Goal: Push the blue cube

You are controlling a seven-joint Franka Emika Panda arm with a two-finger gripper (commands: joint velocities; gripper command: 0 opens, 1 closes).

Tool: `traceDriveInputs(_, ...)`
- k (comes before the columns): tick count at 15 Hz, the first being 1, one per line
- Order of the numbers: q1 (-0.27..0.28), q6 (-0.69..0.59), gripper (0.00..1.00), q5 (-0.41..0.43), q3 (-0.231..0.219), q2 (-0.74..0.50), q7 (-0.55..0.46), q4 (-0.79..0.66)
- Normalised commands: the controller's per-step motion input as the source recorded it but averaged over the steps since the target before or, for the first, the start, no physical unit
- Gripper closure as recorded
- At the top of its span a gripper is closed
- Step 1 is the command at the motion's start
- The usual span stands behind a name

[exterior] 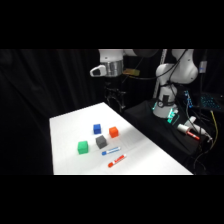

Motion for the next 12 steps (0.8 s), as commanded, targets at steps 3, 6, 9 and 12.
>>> traceDriveInputs(3, -0.014, 0.05, 0.0, 0.039, -0.001, 0.06, -0.04, 0.04)
traceDriveInputs(6, -0.059, 0.14, 0.0, 0.047, -0.04, 0.15, 0.01, 0.13)
traceDriveInputs(9, -0.106, 0.19, 0.0, 0.064, -0.078, 0.23, 0.04, 0.24)
traceDriveInputs(12, -0.124, 0.17, 0.0, 0.058, -0.088, 0.28, 0.09, 0.31)
